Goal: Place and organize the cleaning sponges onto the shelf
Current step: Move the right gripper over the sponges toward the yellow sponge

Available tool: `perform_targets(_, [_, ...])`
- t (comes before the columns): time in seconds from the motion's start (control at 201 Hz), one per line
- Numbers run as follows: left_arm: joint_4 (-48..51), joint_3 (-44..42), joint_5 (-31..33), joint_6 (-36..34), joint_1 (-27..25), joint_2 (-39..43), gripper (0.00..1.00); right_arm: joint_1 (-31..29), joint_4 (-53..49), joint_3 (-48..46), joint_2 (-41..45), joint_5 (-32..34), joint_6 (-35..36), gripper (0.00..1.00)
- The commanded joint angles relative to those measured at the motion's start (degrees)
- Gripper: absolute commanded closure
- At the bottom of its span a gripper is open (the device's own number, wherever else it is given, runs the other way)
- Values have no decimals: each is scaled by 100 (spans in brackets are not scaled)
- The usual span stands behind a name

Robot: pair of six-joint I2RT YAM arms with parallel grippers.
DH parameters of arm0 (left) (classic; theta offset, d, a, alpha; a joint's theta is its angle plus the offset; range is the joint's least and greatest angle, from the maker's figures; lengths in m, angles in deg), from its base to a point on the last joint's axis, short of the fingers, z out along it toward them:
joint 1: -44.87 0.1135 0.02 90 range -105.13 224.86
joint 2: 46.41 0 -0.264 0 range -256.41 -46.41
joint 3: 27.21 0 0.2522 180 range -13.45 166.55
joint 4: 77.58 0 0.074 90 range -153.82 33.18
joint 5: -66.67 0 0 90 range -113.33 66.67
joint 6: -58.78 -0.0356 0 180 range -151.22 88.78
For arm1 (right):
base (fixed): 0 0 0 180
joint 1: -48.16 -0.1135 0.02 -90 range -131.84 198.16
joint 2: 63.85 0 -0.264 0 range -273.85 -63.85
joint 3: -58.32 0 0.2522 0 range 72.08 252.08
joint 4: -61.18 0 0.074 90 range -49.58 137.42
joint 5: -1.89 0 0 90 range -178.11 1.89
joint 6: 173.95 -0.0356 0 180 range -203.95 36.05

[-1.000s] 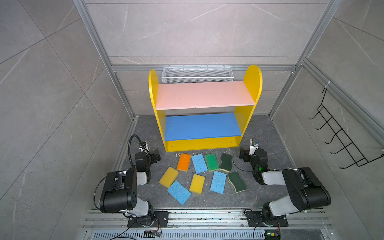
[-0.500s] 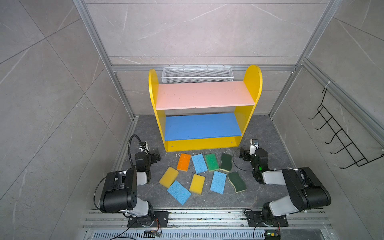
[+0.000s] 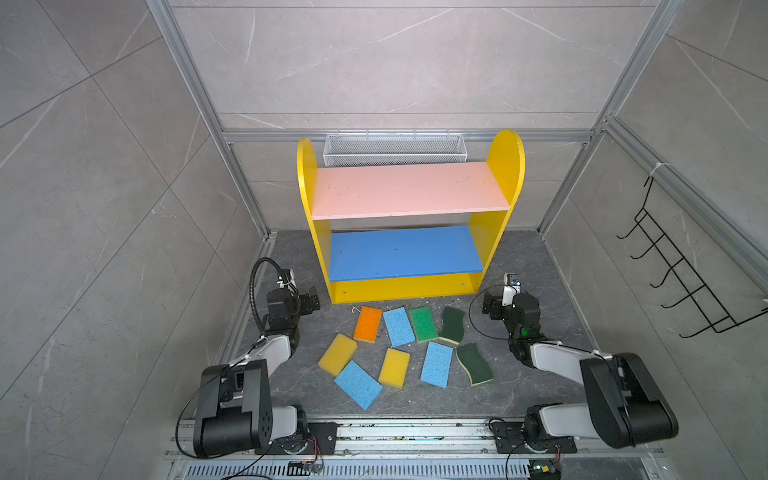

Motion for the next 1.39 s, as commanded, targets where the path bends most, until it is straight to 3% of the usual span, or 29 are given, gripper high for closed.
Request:
perform_targets(0.0, [573, 71, 432, 421, -60, 562, 0, -177, -1398, 573, 623, 399, -256, 6])
perform_targets(0.08, [975, 105, 638, 722, -73, 895, 0, -452, -1844, 723, 953, 1012, -720, 4])
perform_targets(0.269, [2465, 455, 942, 1283, -130, 1416, 0, -1230, -3338, 1347, 1012, 1513, -1507, 2])
perform_targets(0.428, [3540, 730, 1630, 1528, -682, 1781, 2, -2541, -3909, 1550, 970, 2673, -1699, 3])
perform_targets(0.578, [4235, 852, 1828, 1797, -1240, 2093, 3, -3700, -4884, 2020, 753, 3556, -2163, 2])
perform_targets(0.747, [5038, 981, 2235, 2220, -1665, 2270, 5, -5323, -6422, 2924, 17, 4480, -3648, 2])
perform_targets(0.876, [5597, 1121, 2277, 2432, -1720, 2271, 5, -6034, -7299, 3602, -541, 4229, -4925, 2])
perform_targets(1.101, [5981, 1105, 2097, 2785, -1755, 2528, 7, -6425, -7223, 3890, -834, 3077, -5943, 1])
perform_targets(1.389, [6436, 1196, 1720, 2865, -1765, 2774, 6, -6433, -7039, 4027, -1367, 1630, -6289, 1])
